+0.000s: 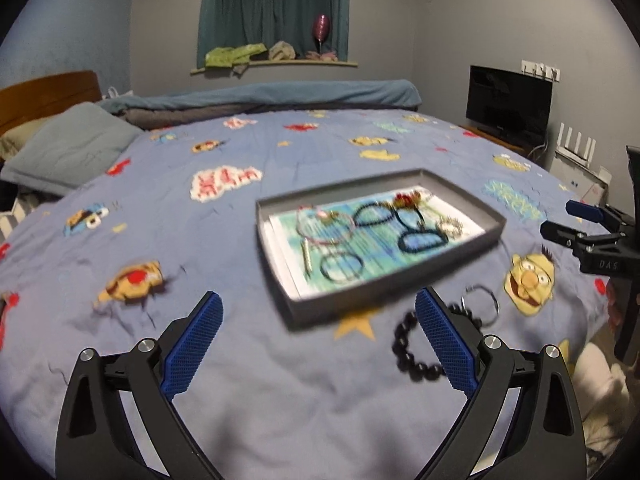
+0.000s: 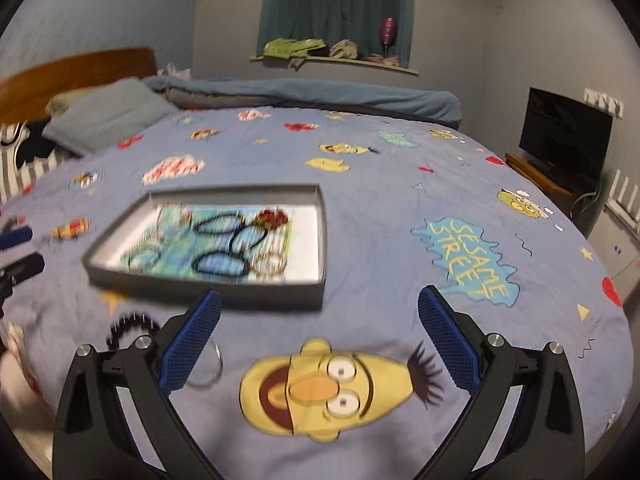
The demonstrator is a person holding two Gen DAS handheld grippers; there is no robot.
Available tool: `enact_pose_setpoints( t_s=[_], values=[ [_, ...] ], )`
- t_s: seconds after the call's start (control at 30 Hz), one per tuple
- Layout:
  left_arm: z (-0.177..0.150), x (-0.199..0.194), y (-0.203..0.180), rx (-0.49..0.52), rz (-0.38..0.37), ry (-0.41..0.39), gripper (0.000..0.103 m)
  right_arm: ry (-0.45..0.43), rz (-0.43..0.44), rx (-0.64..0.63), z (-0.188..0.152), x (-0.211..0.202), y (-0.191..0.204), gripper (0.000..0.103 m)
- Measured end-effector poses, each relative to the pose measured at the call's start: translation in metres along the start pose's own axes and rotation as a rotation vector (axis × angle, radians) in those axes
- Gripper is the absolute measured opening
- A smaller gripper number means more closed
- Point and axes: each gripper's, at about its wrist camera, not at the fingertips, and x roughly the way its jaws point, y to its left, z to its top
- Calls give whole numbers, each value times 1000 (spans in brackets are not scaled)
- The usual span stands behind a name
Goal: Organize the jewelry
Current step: 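Move both open grippers back over the last two pieces, then close the left gripper on the large black bead bracelet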
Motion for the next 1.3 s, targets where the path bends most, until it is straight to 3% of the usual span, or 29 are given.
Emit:
enact_pose_setpoints(
  t_s=[0.4, 0.77, 0.97, 1.3],
  values=[
    [-38, 30, -31, 21, -25, 85, 96, 79, 86, -77, -52, 20, 24, 98],
    [-41, 52, -45, 44, -28, 76, 94, 47, 163, -161, -68, 28, 45, 98],
    [-40, 56, -52, 66, -45, 64, 93, 22, 124, -213, -66, 36, 55, 98],
    [-46, 65, -61, 99, -112, 101, 66, 2, 122, -262, -66, 41, 69, 97]
  ],
)
